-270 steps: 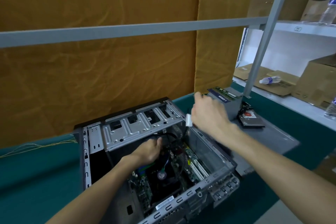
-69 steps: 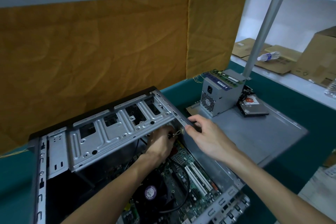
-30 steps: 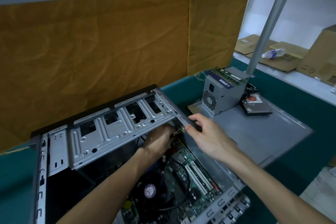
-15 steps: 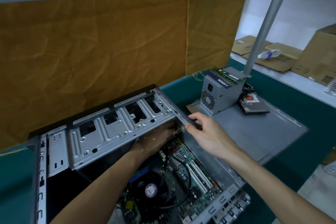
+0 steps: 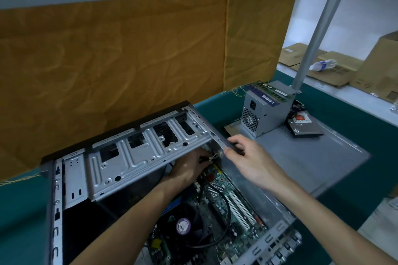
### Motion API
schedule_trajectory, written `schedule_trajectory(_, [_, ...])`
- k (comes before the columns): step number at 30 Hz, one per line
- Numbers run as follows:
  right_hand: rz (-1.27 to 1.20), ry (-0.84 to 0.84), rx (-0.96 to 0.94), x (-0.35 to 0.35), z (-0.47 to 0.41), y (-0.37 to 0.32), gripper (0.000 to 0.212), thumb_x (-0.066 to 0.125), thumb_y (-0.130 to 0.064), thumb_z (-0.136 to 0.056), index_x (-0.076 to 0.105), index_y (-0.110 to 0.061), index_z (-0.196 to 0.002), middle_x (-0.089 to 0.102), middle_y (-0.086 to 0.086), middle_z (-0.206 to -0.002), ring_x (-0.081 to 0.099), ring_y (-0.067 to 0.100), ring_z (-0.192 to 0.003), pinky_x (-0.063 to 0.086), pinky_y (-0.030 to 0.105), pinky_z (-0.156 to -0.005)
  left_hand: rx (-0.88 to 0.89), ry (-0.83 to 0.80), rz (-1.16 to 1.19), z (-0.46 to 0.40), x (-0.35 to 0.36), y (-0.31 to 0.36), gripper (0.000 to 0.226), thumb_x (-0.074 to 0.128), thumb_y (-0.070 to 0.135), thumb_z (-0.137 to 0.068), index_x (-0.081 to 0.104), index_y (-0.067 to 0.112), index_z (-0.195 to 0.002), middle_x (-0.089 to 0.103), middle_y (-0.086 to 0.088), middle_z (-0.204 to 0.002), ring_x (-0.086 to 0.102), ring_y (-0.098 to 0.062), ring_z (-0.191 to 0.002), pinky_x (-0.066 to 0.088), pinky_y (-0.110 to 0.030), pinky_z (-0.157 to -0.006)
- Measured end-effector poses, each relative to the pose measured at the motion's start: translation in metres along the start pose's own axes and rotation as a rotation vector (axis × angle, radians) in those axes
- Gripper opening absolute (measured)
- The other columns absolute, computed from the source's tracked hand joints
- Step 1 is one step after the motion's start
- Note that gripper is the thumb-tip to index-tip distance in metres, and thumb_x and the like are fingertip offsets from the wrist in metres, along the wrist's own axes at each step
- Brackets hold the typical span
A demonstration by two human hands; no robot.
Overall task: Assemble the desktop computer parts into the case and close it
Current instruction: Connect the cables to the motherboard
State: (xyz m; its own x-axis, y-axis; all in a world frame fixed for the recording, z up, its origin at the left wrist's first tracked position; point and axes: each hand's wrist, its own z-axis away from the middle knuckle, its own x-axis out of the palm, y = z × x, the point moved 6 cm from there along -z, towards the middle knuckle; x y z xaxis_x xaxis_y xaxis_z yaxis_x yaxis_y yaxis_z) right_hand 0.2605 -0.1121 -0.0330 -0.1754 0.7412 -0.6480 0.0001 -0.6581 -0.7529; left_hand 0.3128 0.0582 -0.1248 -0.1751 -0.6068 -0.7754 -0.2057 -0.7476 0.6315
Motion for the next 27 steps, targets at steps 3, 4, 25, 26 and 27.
schedule_trajectory(3, [0.001, -0.002, 0.0, 0.0004, -0.0011, 0.0012, 0.031, 0.053, -0.048, -0.101, 0.058, -0.032, -0.127, 0.066, -0.002, -0.131, 0.062, 0.017, -0.115, 0.047, 0.044, -0.103, 0.012, 0.026, 0.005, 0.0031, -0.0023, 0.0001, 0.023, 0.065, 0.029, -0.099, 0.074, 0.024, -0.12, 0.07, 0.004, -0.127, 0.064, -0.013, -0.108, 0.043, -0.02, -0.085])
schedule_trajectory(4, [0.001, -0.005, 0.0, 0.0007, -0.0015, 0.0013, 0.032, 0.052, -0.048, -0.101, 0.058, -0.032, -0.128, 0.065, -0.002, -0.131, 0.062, 0.017, -0.117, 0.046, 0.044, -0.104, 0.021, 0.037, 0.007, 0.004, -0.004, 0.0012, 0.023, 0.064, 0.027, -0.1, 0.074, 0.025, -0.121, 0.07, 0.005, -0.127, 0.063, -0.011, -0.108, 0.042, -0.018, -0.085])
schedule_trajectory(25, [-0.003, 0.003, -0.005, 0.0006, -0.0029, 0.0046, 0.033, 0.053, -0.047, -0.101, 0.057, -0.033, -0.13, 0.062, 0.0, -0.138, 0.055, 0.015, -0.128, 0.043, 0.039, -0.106, 0.097, 0.049, -0.127, 0.007, -0.0005, 0.0079, 0.02, 0.063, 0.024, -0.1, 0.073, 0.025, -0.117, 0.071, 0.001, -0.122, 0.067, -0.017, -0.106, 0.046, -0.021, -0.086])
schedule_trajectory(26, [0.0, 0.01, -0.01, 0.0006, -0.0028, 0.0045, 0.033, 0.053, -0.047, -0.102, 0.057, -0.032, -0.131, 0.061, -0.001, -0.138, 0.054, 0.015, -0.13, 0.042, 0.037, -0.105, 0.106, 0.05, -0.142, 0.008, -0.0011, 0.0085, 0.02, 0.064, 0.024, -0.099, 0.073, 0.024, -0.117, 0.071, 0.001, -0.122, 0.066, -0.017, -0.106, 0.042, -0.017, -0.083])
schedule_trajectory(27, [0.006, 0.016, -0.013, 0.0004, -0.0027, 0.0042, 0.034, 0.053, -0.047, -0.102, 0.057, -0.032, -0.132, 0.06, -0.001, -0.139, 0.053, 0.014, -0.131, 0.042, 0.037, -0.105, 0.111, 0.068, -0.147, 0.0079, -0.0008, 0.0075, 0.02, 0.065, 0.026, -0.099, 0.073, 0.025, -0.118, 0.072, 0.002, -0.121, 0.066, -0.016, -0.105, 0.039, -0.014, -0.081])
